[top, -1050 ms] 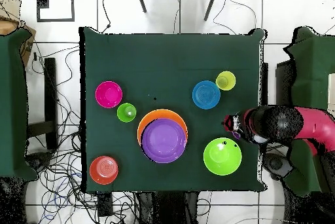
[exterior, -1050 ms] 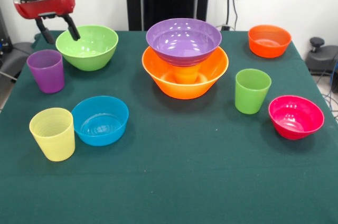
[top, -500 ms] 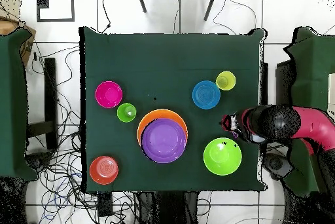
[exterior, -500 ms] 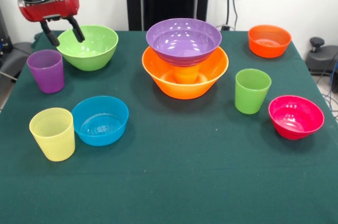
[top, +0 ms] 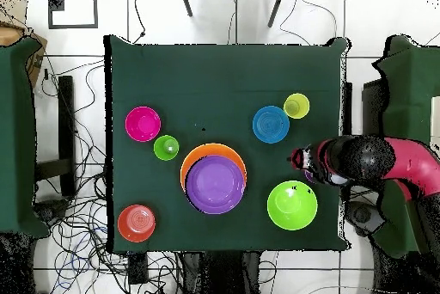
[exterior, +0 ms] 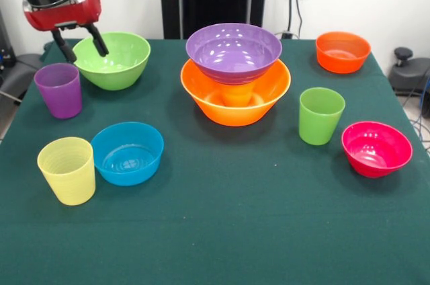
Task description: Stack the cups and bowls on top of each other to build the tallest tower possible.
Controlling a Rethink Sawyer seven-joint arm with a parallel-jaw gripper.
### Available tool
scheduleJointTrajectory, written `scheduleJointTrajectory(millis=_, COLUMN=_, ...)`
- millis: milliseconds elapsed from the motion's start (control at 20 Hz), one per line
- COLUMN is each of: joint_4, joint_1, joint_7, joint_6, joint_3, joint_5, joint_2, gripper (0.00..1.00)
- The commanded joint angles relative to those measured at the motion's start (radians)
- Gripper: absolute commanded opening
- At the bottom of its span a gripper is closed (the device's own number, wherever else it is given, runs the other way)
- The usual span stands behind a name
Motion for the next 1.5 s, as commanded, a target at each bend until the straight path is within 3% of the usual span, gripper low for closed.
scheduleJointTrajectory(millis=50, joint_4=-0.084, joint_1=0.052, joint_7=-0.297, joint_6=0.041, joint_3=-0.007, joint_5=0.003, joint_2=0.062, gripper=1.00)
scheduleJointTrajectory(millis=1050, joint_4=-0.159, joint_1=0.073, joint_7=-0.354, joint_6=0.061, joint_3=-0.032, joint_5=-0.042, joint_2=0.118, gripper=1.00)
scheduleJointTrajectory(millis=1500, joint_4=-0.223, joint_1=0.062, joint_7=-0.438, joint_6=0.089, joint_3=-0.037, joint_5=-0.055, joint_2=0.163, gripper=1.00)
